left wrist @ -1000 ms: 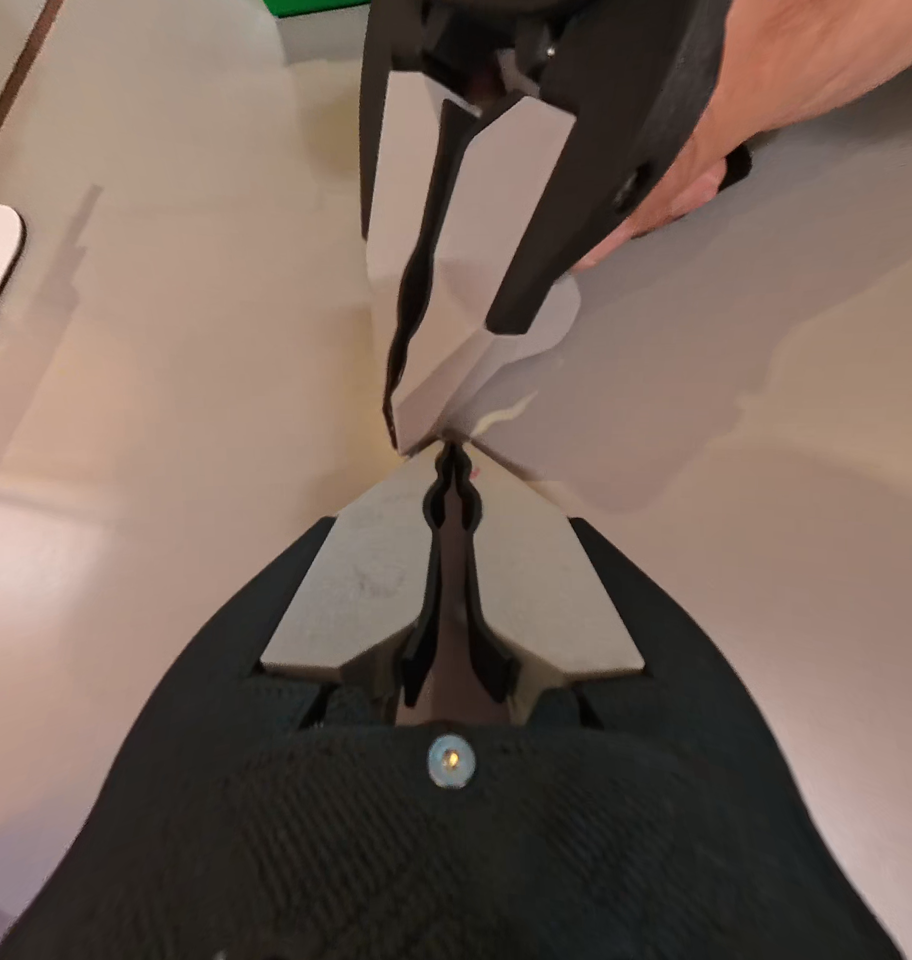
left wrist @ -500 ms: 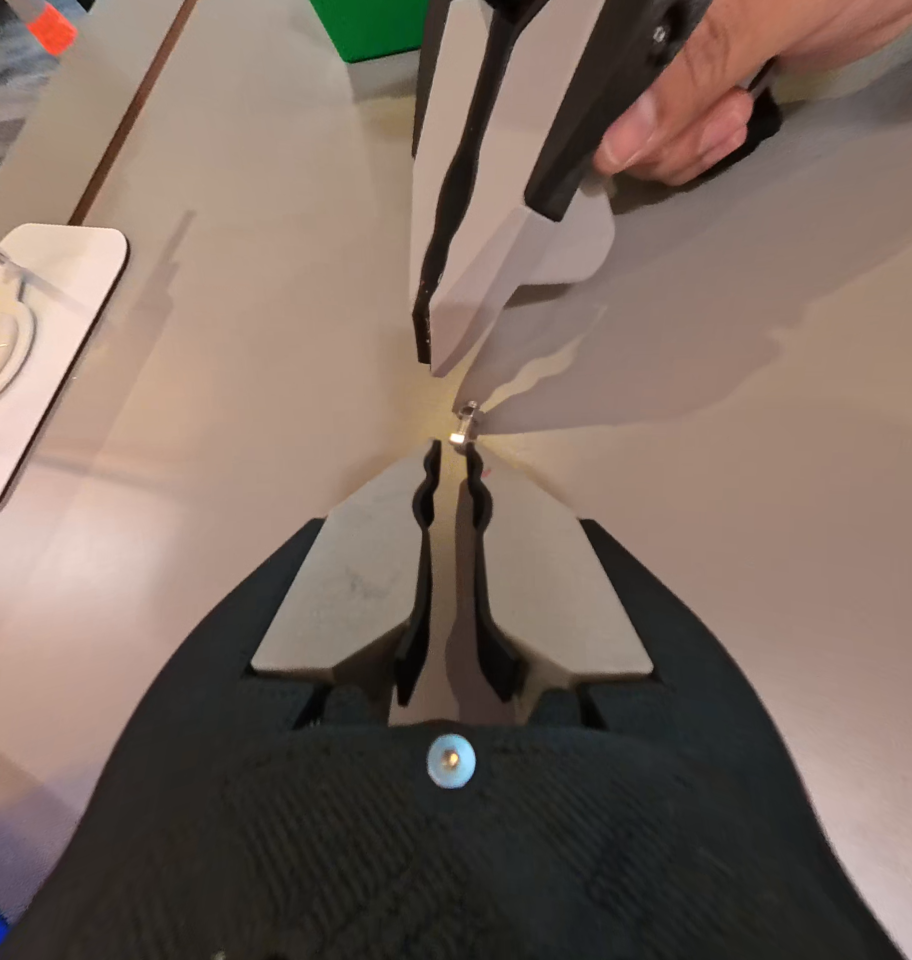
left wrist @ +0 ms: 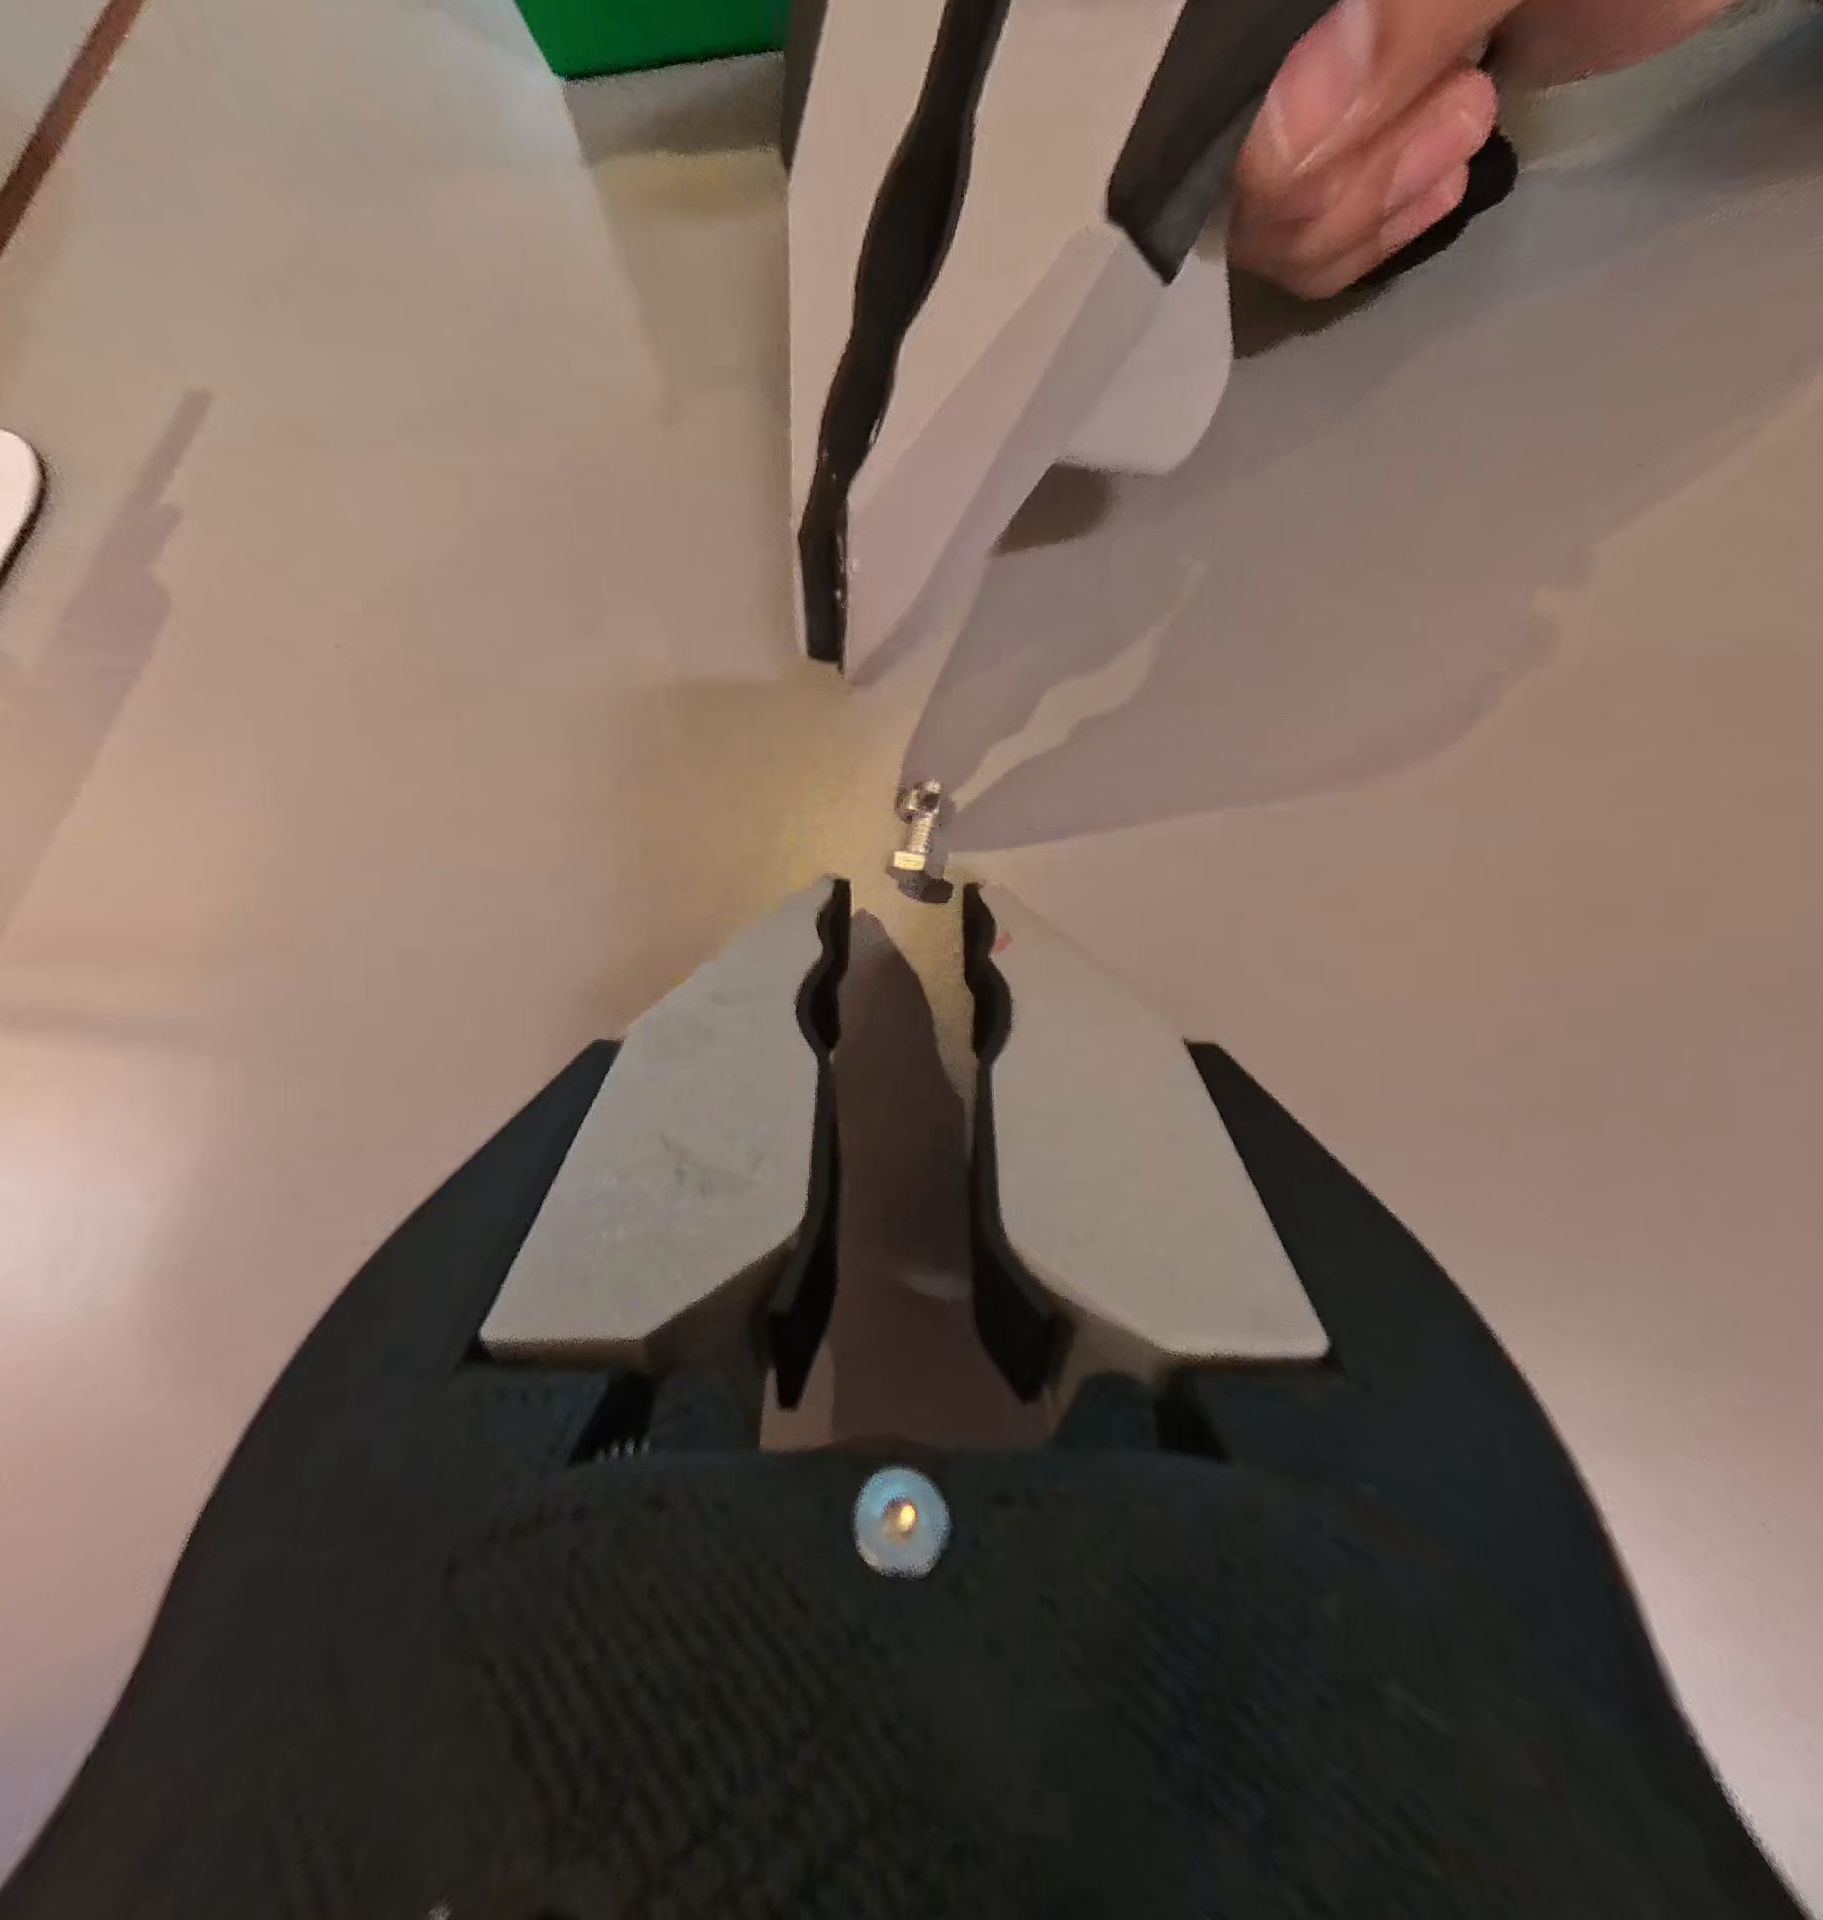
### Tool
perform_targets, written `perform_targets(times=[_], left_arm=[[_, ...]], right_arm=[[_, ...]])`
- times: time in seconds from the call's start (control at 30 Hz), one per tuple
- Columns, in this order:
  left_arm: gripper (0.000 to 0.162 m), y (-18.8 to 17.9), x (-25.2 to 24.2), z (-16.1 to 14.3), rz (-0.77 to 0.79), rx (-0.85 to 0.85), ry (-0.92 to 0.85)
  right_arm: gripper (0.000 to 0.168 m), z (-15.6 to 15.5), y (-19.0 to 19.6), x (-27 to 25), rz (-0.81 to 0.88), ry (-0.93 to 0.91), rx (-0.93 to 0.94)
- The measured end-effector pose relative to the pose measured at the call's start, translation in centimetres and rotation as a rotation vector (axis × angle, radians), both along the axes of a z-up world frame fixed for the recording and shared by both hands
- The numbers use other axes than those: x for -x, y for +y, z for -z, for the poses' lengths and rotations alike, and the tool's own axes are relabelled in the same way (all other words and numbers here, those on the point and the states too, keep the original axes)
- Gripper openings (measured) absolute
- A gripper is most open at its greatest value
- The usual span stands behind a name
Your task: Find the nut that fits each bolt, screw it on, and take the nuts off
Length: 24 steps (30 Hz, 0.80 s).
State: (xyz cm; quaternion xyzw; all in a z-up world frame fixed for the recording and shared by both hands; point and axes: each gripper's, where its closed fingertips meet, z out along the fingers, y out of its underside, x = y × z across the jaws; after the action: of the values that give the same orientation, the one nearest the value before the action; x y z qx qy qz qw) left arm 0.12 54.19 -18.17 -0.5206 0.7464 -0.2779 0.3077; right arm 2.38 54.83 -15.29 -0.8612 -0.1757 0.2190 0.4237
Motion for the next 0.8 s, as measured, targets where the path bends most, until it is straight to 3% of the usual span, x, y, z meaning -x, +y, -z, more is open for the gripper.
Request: perform_targets(times=[0.37,0.8], left_arm=[[0.016,-0.54,0.21,-0.25,0.159,0.082,0.005],[0.008,-0.39,-0.59,0.28,0.176,0.023,0.022]], right_arm=[[0.003,-0.34,-0.05,-0.16,0.0,0.012,-0.006],[0.003,-0.18,-0.08,-0.08,-0.004,0.014,0.003]])
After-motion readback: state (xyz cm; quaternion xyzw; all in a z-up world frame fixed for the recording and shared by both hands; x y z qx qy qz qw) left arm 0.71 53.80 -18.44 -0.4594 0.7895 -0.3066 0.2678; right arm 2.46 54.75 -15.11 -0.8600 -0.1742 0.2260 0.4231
